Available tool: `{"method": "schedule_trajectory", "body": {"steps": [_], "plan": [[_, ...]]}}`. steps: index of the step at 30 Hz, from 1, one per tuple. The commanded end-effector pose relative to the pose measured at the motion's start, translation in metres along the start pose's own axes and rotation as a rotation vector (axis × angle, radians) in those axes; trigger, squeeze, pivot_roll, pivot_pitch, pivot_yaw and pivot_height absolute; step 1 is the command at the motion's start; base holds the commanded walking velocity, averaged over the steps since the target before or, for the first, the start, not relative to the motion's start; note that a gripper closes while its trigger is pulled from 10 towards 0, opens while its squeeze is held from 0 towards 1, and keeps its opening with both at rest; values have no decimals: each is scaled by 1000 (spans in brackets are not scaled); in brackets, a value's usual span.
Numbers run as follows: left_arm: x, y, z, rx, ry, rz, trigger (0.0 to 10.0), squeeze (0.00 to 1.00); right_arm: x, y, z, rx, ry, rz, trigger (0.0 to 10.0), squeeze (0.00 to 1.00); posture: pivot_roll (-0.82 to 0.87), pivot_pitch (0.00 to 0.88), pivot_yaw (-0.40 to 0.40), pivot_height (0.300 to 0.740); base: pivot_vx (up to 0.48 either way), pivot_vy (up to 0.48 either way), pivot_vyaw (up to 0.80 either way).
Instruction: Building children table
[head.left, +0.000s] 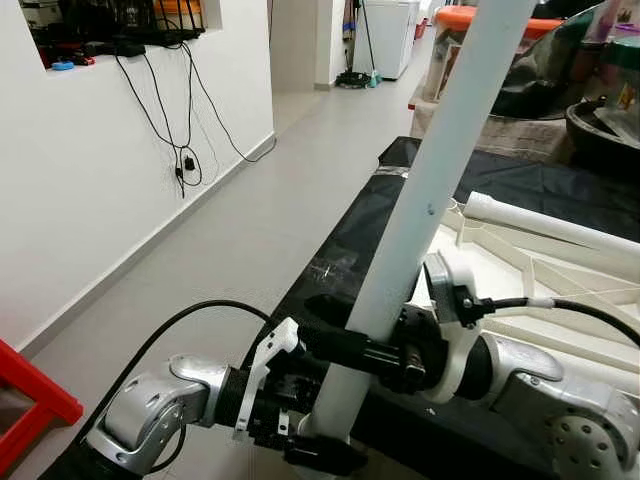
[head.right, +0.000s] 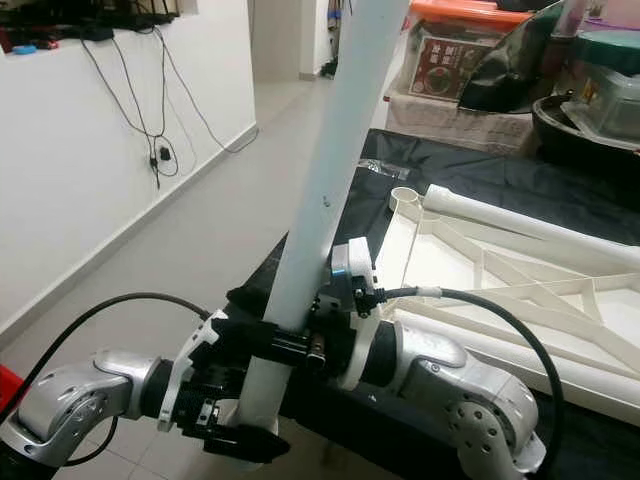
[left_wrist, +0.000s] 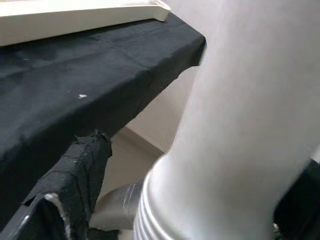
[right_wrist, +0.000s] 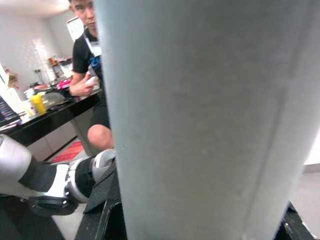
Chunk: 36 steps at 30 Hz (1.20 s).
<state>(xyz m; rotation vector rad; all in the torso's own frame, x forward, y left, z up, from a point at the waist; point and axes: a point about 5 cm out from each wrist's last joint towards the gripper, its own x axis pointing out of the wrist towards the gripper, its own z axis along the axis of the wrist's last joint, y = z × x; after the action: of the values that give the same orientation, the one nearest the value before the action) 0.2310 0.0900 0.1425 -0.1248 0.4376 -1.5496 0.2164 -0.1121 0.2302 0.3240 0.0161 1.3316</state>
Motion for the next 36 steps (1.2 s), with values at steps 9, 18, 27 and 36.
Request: {"method": "schedule_trajectory", "body": {"steps": [9,18,27,36], "plan": [[1,-5,-8,-16,-22,104,10000,0,-34,-50,34,-143,-66,-257,0,0,76,42,-33,740,0,0,0],[10,-4,6,60,-203,340,10000,0,-45,-109,71,-356,-100,-542,0,0,97,87,-53,740,0,0,0],[8,10,15,135,-302,601,10000,0,-50,-127,63,-387,-148,-807,10000,0,96,94,-58,740,0,0,0],[8,16,14,85,-335,677,10000,0,-41,-128,55,-403,-181,-770,10000,0,91,86,-65,740,295,-283,0]]}}
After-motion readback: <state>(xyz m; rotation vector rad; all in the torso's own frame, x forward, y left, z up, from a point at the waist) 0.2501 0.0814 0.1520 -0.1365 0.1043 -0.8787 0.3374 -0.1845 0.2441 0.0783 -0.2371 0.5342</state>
